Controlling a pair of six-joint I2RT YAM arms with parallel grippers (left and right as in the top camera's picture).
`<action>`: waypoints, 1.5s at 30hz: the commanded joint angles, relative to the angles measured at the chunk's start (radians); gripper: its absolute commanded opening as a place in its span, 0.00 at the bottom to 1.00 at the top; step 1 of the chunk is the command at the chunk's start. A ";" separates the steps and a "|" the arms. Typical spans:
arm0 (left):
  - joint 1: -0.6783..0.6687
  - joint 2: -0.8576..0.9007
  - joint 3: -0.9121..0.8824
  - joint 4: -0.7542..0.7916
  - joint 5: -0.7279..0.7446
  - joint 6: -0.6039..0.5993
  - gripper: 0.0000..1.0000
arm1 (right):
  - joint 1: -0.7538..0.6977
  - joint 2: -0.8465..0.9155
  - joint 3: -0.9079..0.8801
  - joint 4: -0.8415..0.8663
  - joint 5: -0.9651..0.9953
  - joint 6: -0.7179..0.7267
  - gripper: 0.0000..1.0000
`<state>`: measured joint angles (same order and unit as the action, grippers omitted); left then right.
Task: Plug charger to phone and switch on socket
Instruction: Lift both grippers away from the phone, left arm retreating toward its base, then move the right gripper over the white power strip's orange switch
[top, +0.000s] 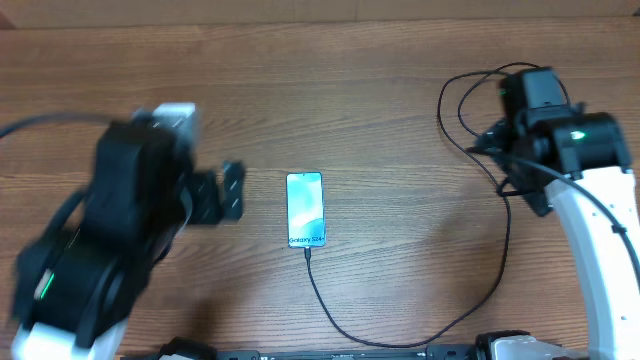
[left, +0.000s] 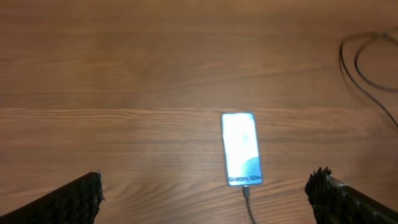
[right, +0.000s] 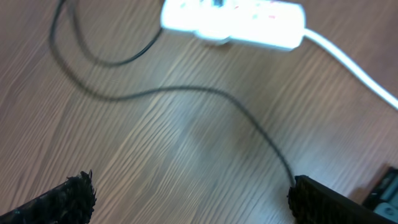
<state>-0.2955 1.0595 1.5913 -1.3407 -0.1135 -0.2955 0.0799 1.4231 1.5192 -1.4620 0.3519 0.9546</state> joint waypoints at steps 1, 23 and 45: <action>-0.009 -0.124 0.012 -0.046 -0.107 -0.049 1.00 | -0.087 -0.019 0.018 0.008 0.030 -0.043 1.00; -0.006 -0.258 0.012 -0.174 -0.106 -0.048 1.00 | -0.425 0.190 -0.027 0.324 0.216 -0.044 0.75; 0.101 -0.364 -0.006 -0.174 -0.105 -0.048 1.00 | -0.570 0.516 -0.027 0.597 -0.079 -0.510 0.04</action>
<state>-0.2020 0.7605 1.5898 -1.5154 -0.2070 -0.3347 -0.4908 1.9163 1.4918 -0.8742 0.3576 0.5987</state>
